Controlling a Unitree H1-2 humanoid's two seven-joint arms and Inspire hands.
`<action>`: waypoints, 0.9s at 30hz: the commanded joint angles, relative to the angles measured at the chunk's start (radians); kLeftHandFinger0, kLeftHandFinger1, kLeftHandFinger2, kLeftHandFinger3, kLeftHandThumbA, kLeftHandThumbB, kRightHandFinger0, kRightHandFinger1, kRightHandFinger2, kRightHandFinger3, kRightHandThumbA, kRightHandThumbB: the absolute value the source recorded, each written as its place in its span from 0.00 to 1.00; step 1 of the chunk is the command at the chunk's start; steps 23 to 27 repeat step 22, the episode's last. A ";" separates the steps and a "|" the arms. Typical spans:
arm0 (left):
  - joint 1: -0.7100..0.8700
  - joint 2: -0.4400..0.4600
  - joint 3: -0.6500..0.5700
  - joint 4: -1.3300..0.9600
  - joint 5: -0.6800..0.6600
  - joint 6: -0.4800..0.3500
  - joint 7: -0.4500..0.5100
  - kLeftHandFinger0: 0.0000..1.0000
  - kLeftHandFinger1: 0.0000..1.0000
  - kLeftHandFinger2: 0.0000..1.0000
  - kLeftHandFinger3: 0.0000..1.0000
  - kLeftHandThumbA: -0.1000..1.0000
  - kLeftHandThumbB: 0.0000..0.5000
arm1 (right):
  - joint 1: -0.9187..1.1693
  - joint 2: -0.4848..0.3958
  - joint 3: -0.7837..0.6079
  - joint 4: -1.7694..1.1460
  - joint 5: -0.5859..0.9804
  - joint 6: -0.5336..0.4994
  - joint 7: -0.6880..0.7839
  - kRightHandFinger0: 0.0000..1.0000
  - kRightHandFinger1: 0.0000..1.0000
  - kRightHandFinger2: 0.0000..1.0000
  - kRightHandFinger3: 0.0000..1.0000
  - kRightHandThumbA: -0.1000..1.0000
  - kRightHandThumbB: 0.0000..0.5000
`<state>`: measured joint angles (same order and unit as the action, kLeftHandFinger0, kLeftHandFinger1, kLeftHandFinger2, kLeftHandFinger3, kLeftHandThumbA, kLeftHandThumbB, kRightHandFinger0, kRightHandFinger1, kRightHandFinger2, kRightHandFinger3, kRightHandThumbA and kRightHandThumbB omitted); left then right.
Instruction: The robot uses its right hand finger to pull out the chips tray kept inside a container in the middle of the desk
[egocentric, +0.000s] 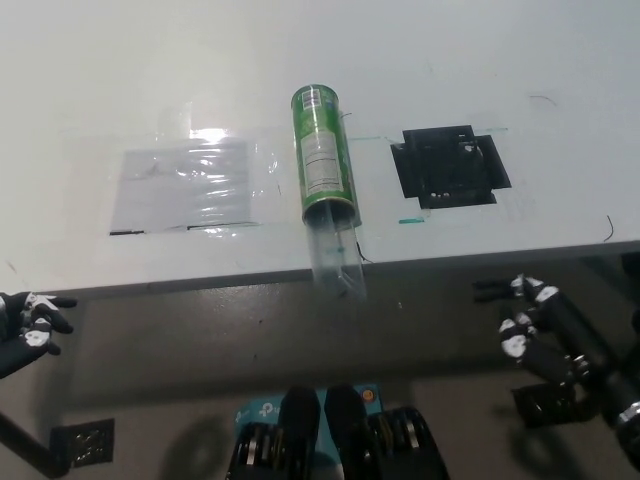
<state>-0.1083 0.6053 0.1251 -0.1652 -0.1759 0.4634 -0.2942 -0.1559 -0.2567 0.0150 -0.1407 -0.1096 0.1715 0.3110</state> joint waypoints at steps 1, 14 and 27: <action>0.003 0.013 0.027 -0.013 -0.006 0.007 0.009 0.52 0.60 0.74 0.94 0.10 0.00 | -0.055 0.022 -0.079 -0.016 0.133 0.070 -0.024 0.00 0.02 0.63 0.75 0.00 0.56; 0.018 -0.005 0.035 -0.018 -0.008 0.007 0.009 0.51 0.60 0.74 0.92 0.12 0.00 | -0.134 0.200 -0.291 0.137 0.263 0.099 -0.150 0.00 0.00 0.40 0.72 0.00 0.60; 0.032 -0.025 0.032 -0.021 0.003 -0.003 0.007 0.52 0.60 0.73 0.92 0.11 0.00 | -0.123 0.198 -0.294 0.210 0.227 0.051 -0.193 0.00 0.00 0.47 0.74 0.00 0.46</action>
